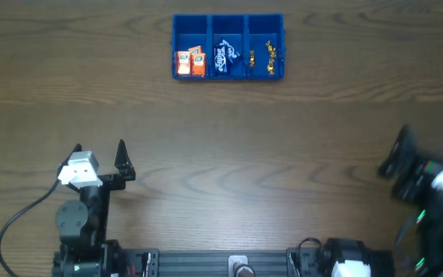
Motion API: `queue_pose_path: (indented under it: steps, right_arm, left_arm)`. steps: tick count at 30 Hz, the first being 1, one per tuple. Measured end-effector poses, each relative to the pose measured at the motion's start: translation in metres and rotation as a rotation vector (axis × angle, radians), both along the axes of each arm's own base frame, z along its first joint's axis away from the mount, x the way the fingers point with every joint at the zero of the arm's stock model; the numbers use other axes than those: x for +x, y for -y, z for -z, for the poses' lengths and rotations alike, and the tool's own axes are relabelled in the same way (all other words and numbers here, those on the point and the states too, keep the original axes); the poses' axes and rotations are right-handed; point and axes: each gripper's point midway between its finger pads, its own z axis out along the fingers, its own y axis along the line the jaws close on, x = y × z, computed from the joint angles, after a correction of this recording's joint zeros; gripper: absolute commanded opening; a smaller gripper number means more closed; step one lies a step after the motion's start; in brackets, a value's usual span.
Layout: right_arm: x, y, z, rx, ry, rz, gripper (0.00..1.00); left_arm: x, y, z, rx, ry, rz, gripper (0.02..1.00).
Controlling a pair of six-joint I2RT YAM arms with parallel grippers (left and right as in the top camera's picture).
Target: Sort Candies Into Trays
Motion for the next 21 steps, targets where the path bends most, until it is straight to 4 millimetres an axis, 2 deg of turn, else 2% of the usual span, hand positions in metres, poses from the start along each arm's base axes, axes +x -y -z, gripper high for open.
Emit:
queue_pose_path:
  steps: [1,2,9,13,21]
  right_arm:
    - [-0.008,-0.004,0.02,0.008,0.029,-0.016,0.998]
    - [-0.011,-0.007,0.029,0.013,0.065,-0.034,0.998]
    - [-0.013,-0.034,0.063,0.024,0.302,-0.185,0.998]
    - [-0.001,-0.045,0.083,0.024,0.376,-0.258,0.998]
    - [0.04,-0.064,0.14,0.016,0.335,-0.384,0.998]
  left_arm:
    - [0.0,0.0,0.0,0.0,0.0,0.001,0.998]
    - [0.0,0.0,0.0,0.0,0.0,0.001,0.996]
    - [0.0,0.0,0.0,0.0,0.001,0.002,0.996]
    - [0.0,0.0,0.0,0.0,0.0,0.002,0.998]
    - [0.0,0.0,0.0,0.0,0.0,0.001,0.996]
